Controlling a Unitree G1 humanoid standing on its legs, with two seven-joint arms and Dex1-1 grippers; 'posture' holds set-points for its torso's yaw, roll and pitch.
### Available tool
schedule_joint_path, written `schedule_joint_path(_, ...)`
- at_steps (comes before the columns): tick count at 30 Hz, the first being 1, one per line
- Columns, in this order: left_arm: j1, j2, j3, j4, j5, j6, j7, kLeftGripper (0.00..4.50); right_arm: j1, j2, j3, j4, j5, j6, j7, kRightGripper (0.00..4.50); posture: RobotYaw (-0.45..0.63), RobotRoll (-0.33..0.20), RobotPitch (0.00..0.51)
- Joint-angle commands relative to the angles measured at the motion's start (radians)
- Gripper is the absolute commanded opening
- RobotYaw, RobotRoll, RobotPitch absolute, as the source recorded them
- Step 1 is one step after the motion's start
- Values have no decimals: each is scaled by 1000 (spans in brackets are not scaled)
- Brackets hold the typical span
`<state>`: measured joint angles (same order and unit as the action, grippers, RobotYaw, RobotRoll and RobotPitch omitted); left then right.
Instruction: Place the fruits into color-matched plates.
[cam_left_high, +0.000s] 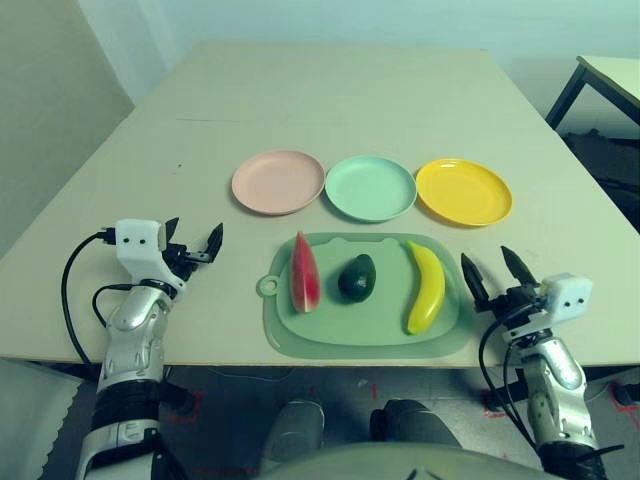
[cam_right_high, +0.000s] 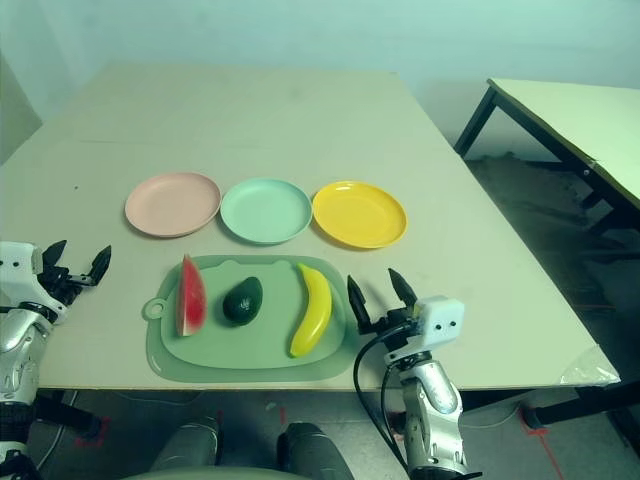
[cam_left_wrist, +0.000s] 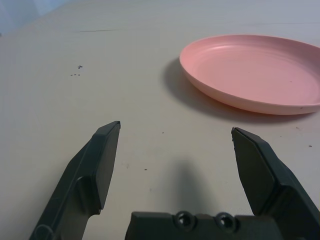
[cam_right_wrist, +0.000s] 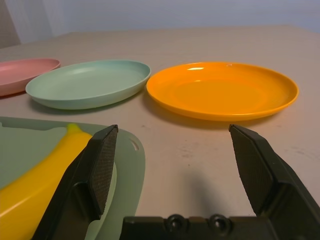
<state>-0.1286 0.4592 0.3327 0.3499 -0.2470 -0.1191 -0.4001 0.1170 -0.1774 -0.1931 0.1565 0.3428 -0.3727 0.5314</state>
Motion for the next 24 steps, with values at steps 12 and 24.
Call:
schedule_joint_path(12, 13, -31, 6, -46, -24, 15, 7, 4500, 20, -63, -54, -2, 25, 14, -13, 4443, 102, 0, 70)
schedule_joint_path(24, -2, 144, -42, -189, -293, 189, -503, 4500, 86, -267, -110, -269, 127, 316, 13, 4443, 5, 0, 85)
